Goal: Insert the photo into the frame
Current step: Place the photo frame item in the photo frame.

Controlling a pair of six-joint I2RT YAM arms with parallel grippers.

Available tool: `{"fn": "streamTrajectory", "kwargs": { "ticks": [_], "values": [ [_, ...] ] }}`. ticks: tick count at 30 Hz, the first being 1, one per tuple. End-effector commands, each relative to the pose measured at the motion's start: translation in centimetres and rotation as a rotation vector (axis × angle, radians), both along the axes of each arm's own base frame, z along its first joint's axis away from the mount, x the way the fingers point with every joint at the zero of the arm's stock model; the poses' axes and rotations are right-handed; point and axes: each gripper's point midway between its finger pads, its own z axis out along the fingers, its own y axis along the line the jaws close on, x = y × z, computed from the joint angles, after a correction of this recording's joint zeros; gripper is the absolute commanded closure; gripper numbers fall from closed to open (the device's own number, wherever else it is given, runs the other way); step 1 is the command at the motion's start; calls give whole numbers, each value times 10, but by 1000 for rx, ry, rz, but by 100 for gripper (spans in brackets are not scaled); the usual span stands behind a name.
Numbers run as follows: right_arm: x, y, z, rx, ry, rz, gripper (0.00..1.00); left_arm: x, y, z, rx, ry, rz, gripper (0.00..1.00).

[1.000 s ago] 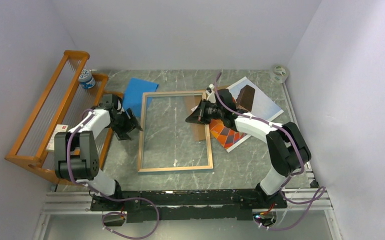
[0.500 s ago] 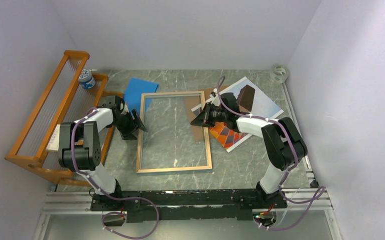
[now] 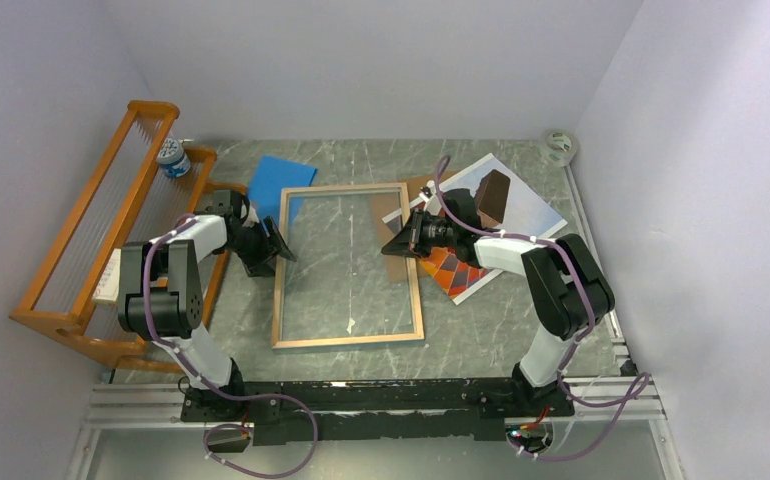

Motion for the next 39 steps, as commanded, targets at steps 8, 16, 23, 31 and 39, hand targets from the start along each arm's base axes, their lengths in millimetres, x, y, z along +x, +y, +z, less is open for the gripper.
{"fn": "streamTrajectory", "kwargs": {
  "ticks": [8,16,23,31,39],
  "values": [
    [-2,4,1,49,-82,134,100,15,-8,6,-53,-28,-34,32],
    [2,1,-16,34,-14,102,93,15,-11,3,-75,-11,-13,36],
    [8,-6,-25,-48,2,68,66,13,2,-4,-1,50,24,43],
    [18,-9,-21,-128,34,56,50,16,4,3,13,52,30,40],
    [19,-8,-18,-190,55,66,27,14,10,10,52,66,31,29]
  ]
}}
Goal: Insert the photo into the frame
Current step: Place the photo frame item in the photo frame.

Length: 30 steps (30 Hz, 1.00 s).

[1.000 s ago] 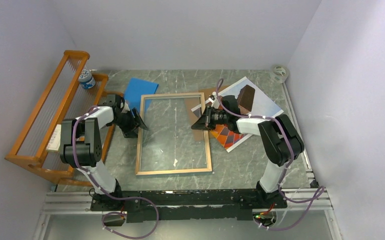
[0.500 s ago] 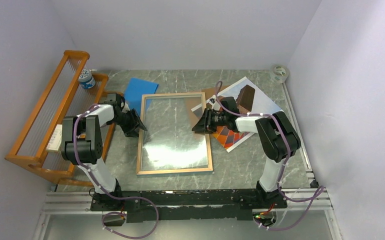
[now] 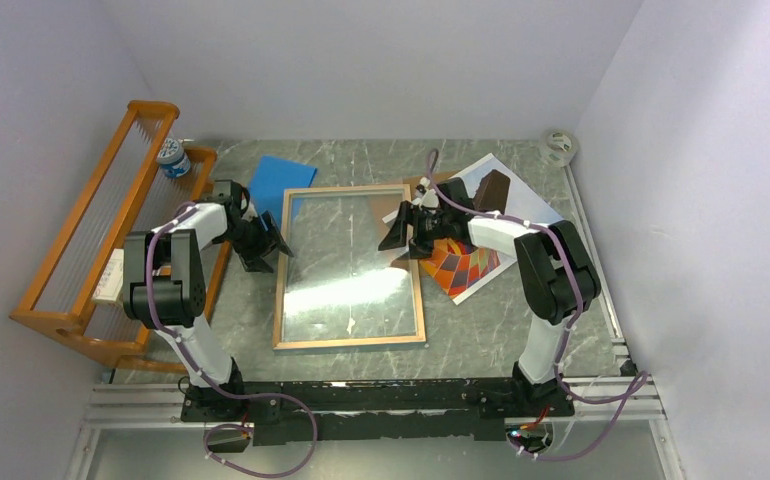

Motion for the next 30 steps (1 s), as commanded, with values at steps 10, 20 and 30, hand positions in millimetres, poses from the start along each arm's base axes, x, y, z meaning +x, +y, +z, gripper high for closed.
{"fn": "streamTrajectory", "kwargs": {
  "ticks": [10,20,30],
  "values": [
    [17,-27,4,-283,3,-88,14,-2,10,24,69,-29,-13,12],
    [20,-80,-3,-575,-16,-232,16,-2,2,23,20,-38,-38,18],
    [10,-74,-26,-665,13,-200,36,-1,5,20,42,-34,-38,26]
  ]
}}
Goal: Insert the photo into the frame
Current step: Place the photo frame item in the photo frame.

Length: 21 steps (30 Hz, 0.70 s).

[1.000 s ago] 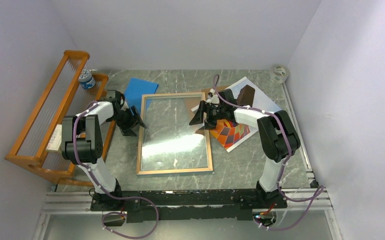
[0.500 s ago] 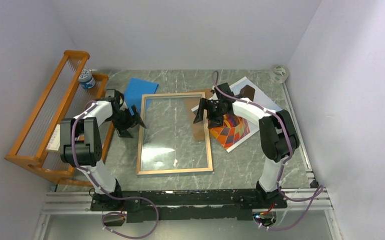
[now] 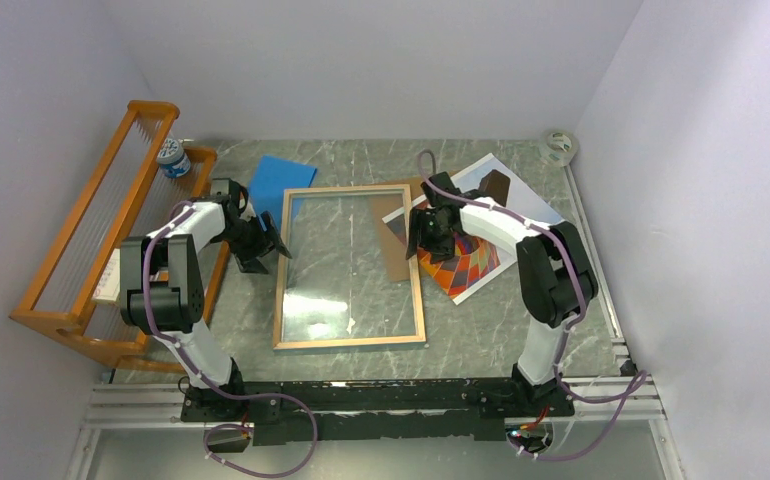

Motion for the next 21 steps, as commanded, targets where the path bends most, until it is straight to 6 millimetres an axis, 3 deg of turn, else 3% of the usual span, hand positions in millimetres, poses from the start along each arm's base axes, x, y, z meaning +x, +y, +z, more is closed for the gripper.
{"fn": "streamTrajectory", "kwargs": {
  "ticks": [1,7,14,21],
  "values": [
    [7,0,8,-38,-29,-7,36,9,1,10,12,-51,-14,26],
    [17,-16,37,-10,-126,-117,33,15,7,21,49,-92,-19,25],
    [16,-101,56,117,-215,-467,31,26,29,44,175,-119,23,21],
    [-11,-182,37,141,-239,-760,27,42,19,62,117,-181,13,22]
  ]
}}
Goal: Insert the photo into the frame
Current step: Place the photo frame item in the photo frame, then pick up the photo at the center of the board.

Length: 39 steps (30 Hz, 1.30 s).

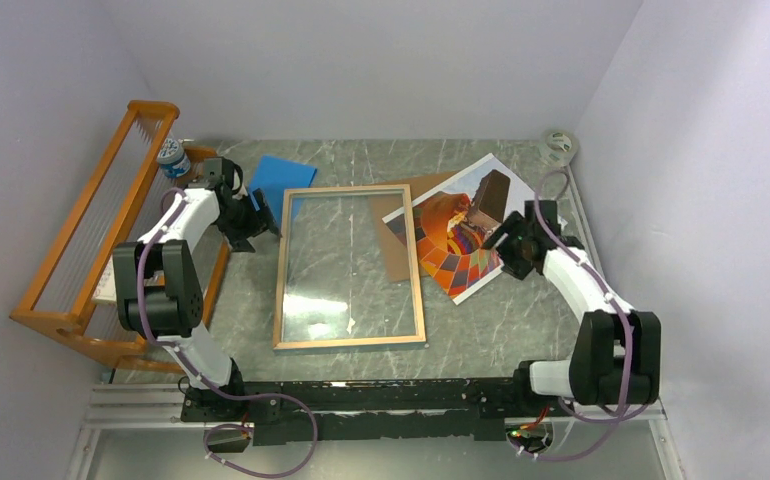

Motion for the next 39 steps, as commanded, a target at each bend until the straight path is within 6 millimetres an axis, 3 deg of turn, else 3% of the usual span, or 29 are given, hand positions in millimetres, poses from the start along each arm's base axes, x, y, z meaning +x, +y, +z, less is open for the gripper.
{"fn": "streamTrajectory", "kwargs": {
  "ticks": [1,5,16,21,28,39],
  "values": [
    [-2,-32,-6,71,-60,-154,27,11,-8,27,-29,-78,-25,22],
    [-8,-47,-19,142,-82,-210,28,17,-17,35,-58,-96,-38,22],
    [-8,-44,-46,261,-165,-257,32,27,-37,41,-126,-97,-89,23],
    [-8,-48,-59,250,-167,-274,34,32,-66,62,-222,-147,-156,22],
    [-8,-43,-78,304,-188,-254,39,40,-81,77,-281,-186,-186,23],
    [17,-19,-17,460,-480,-88,44,37,-91,72,-335,-165,-201,23]
  ]
}}
